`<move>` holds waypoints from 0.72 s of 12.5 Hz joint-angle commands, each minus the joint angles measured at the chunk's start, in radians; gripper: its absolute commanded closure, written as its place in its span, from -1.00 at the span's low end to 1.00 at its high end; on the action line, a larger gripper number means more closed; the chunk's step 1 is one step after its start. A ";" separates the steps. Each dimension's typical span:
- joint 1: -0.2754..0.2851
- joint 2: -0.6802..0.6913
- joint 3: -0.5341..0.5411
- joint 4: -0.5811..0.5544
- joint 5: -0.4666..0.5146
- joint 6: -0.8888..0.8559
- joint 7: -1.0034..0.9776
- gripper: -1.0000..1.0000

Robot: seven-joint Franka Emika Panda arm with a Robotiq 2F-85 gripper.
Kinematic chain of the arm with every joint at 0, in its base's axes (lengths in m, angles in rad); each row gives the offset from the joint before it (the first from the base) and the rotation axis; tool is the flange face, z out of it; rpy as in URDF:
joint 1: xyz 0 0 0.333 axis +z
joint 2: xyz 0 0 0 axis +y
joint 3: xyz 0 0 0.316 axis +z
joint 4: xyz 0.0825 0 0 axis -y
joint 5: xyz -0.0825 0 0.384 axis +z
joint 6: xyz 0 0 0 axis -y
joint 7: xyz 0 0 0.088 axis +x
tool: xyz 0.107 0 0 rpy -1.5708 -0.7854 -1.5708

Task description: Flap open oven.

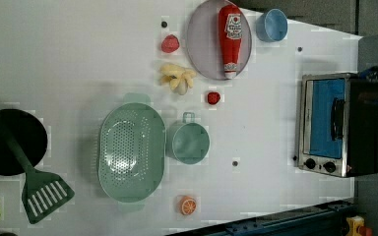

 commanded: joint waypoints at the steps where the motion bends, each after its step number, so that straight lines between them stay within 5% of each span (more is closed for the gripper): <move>1: -0.044 -0.402 -0.026 -0.263 0.019 -0.159 0.098 -0.58; 3: -0.044 -0.402 -0.026 -0.263 0.019 -0.159 0.098 -0.99; 5: -0.044 -0.402 -0.027 -0.263 0.019 -0.158 0.098 -1.00; 6: -0.044 -0.402 -0.027 -0.263 0.019 -0.158 0.098 -0.90; 9: -0.045 -0.400 -0.029 -0.265 0.019 -0.155 0.098 -0.14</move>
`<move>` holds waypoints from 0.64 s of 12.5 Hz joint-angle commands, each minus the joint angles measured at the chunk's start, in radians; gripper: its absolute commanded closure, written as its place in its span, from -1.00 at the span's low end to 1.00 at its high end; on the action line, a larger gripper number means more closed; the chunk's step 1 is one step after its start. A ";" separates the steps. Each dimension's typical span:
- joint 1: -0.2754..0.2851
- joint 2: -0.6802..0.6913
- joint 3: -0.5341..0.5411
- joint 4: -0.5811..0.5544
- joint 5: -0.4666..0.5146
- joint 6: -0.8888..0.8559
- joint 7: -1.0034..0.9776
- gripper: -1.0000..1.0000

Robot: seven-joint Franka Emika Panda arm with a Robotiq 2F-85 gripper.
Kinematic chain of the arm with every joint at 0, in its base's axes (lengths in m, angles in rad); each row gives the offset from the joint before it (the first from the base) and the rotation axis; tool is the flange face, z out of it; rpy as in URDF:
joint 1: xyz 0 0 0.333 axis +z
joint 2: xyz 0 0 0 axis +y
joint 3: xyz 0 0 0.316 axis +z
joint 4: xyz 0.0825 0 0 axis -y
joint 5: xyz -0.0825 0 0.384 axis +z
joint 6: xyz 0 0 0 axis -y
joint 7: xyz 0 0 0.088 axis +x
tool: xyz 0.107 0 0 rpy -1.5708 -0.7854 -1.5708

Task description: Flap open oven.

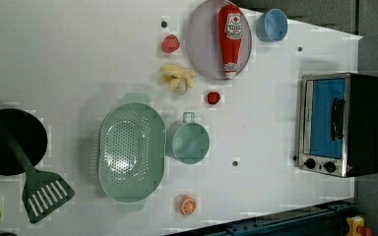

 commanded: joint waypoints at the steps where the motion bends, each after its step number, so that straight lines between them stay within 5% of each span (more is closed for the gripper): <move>1: -0.002 0.073 0.005 -0.025 0.011 -0.014 0.055 0.09; 4: -0.002 0.110 -0.026 -0.037 0.010 -0.013 0.051 0.65; 8: -0.005 0.182 -0.089 -0.059 0.010 0.016 -0.100 0.65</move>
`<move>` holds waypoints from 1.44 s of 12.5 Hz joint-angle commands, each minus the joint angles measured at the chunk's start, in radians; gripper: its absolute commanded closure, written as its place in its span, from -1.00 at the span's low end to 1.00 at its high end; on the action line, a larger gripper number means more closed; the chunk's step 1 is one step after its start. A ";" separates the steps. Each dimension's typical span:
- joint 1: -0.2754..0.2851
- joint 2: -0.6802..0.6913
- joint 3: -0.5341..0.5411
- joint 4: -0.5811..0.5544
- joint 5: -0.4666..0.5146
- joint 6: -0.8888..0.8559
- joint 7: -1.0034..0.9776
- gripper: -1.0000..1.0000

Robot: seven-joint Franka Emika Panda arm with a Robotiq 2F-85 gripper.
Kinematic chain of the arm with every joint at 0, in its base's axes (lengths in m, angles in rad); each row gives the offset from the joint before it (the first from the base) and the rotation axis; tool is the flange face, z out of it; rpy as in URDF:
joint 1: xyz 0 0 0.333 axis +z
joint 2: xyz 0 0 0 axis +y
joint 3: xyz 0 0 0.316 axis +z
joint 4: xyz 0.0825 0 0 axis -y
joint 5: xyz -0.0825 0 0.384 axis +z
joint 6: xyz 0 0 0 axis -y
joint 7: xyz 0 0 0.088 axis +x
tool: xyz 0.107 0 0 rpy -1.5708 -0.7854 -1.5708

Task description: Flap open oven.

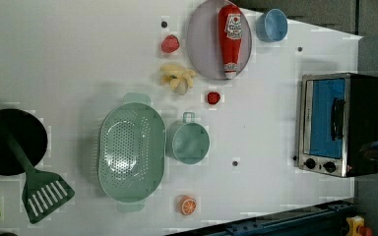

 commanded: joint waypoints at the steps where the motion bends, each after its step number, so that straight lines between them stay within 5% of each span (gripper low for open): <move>1: -0.017 0.038 -0.062 -0.013 0.001 0.035 -0.159 0.65; 7: -0.020 0.158 -0.172 -0.049 -0.147 0.242 -0.678 0.65; 11: -0.025 0.227 -0.250 -0.085 -0.162 0.463 -0.969 0.65; 18: -0.030 0.368 -0.354 -0.112 -0.154 0.637 -1.128 0.65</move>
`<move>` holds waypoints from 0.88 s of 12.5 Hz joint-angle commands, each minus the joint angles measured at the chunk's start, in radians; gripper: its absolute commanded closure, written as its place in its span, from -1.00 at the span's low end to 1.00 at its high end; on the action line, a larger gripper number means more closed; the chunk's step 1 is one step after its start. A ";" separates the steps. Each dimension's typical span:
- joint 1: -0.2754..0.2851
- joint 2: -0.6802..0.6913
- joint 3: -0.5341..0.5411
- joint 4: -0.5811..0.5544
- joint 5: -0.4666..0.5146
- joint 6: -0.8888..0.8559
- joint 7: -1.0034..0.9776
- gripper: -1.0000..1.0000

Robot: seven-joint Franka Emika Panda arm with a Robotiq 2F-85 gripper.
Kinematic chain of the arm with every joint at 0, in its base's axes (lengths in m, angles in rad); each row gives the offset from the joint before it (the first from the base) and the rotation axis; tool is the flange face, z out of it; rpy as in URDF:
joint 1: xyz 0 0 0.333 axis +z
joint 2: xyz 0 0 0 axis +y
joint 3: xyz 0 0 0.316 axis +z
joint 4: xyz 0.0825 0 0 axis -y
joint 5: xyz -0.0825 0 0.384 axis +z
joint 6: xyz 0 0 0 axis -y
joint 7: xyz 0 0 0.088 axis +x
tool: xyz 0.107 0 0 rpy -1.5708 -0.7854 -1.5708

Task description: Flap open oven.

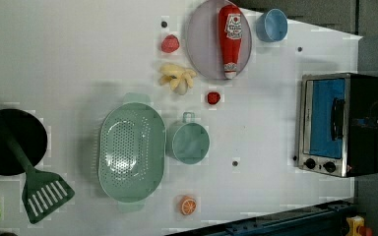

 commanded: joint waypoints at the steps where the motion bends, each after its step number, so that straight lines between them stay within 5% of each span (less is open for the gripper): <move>1: -0.012 0.041 -0.013 -0.017 -0.007 0.048 -0.082 0.65; 11: -0.001 0.153 0.018 -0.060 -0.007 0.222 -0.074 0.65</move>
